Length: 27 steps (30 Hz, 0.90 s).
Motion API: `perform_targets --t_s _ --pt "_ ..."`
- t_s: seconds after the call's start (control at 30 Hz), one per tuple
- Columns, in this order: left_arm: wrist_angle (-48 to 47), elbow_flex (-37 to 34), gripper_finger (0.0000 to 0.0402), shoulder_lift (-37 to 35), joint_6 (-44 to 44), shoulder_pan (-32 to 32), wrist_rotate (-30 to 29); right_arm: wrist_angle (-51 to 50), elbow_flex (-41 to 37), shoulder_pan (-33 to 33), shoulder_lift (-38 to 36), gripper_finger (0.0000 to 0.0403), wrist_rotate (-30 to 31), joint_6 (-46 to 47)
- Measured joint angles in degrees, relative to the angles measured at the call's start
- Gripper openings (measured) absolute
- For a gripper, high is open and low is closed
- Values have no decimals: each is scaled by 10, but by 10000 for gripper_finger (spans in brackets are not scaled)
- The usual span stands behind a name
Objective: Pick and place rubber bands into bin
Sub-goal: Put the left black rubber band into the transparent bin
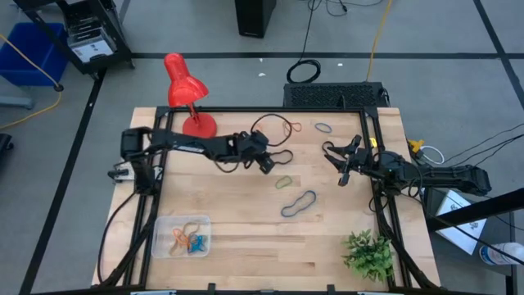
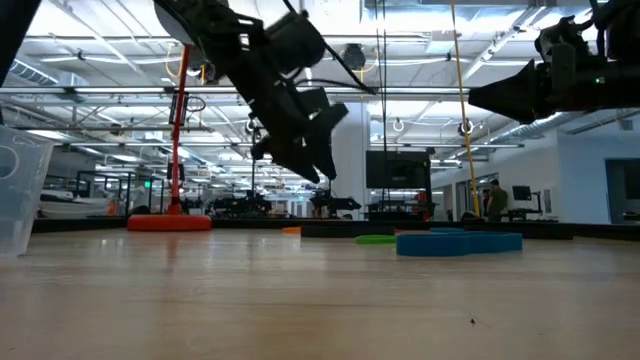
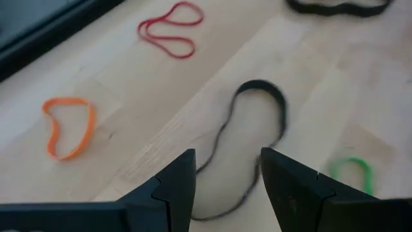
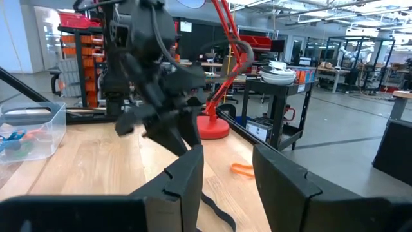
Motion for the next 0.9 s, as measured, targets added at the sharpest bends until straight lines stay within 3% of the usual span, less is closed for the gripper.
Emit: perform_targets --t_s 0.2,0.43,0.9 --pt "-13 6 182 43 -25 12 -27 -2 0 0 0 130 0 0" --pt "-60 6 182 44 -55 20 -39 -2 0 0 0 130 0 -2" --pt "-66 6 182 48 -71 14 9 -2 0 0 0 130 0 -1"
